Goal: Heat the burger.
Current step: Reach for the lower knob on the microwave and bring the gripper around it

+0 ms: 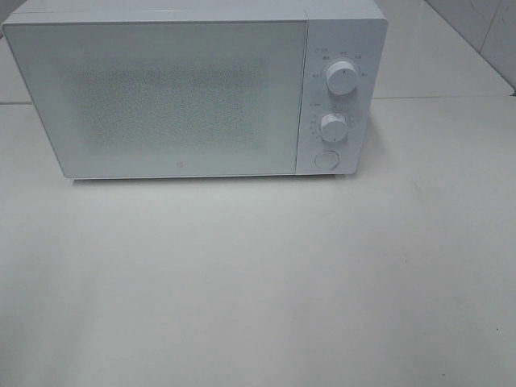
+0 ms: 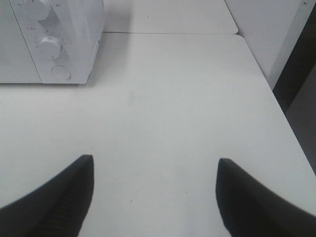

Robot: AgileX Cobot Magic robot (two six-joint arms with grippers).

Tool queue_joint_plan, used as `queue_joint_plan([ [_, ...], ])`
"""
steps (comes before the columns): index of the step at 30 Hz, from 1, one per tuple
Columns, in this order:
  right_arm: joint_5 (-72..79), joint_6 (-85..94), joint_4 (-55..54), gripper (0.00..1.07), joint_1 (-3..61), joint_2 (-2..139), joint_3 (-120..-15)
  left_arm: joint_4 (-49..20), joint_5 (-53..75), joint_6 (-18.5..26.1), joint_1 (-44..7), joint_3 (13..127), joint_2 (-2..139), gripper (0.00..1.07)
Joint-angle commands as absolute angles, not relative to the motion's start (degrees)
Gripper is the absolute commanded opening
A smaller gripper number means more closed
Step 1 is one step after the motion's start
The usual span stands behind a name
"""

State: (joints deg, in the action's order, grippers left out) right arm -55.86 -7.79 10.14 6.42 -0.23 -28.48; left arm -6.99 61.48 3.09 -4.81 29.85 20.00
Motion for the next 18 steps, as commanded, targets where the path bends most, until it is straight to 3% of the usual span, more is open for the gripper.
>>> queue_joint_plan([
  [1, -55.18, -7.33, 10.14, 0.66, 6.13, -1.72, -28.42, -7.28, 61.59, 2.69, -4.58, 29.68, 15.3, 0.98],
  [12, -55.18, -7.33, 10.14, 0.66, 6.13, -1.72, -28.42, -7.39, 61.54, 2.75, -4.58, 29.68, -1.78, 0.98],
  [18, -55.18, -7.33, 10.14, 0.66, 6.13, -1.66, -28.42, -7.56, 61.48, 2.75, -4.58, 29.62, -1.55, 0.98],
])
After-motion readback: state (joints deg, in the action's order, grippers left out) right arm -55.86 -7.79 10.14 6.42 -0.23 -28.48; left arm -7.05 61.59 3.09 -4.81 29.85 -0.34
